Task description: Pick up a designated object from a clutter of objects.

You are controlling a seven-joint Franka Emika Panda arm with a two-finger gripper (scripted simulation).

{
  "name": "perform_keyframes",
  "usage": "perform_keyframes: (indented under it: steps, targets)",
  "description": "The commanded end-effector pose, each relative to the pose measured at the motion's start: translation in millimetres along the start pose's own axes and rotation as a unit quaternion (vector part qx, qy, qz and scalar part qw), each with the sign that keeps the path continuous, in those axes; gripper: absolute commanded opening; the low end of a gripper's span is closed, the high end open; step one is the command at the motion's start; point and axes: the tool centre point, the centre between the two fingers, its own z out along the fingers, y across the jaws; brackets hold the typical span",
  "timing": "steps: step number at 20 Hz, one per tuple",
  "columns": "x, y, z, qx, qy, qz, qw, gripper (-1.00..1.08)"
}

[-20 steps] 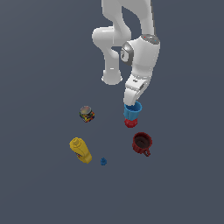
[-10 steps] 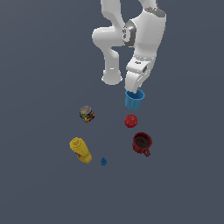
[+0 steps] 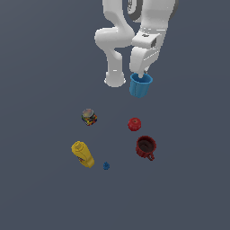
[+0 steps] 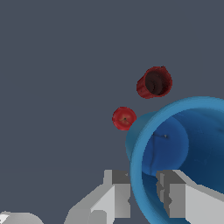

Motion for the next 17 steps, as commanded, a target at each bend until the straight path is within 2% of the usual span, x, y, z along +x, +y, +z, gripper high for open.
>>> perform_keyframes:
  steps: [1,9,17]
  targets:
    - [-2,0,-21,-0.001,0.0,0.0,1.0,-1.0]
    - [-5,0,-65,-0.002,-0.001,0.001,1.0,-1.0]
    - [-5,1,-81,-0.003,-0.001,0.001,1.0,-1.0]
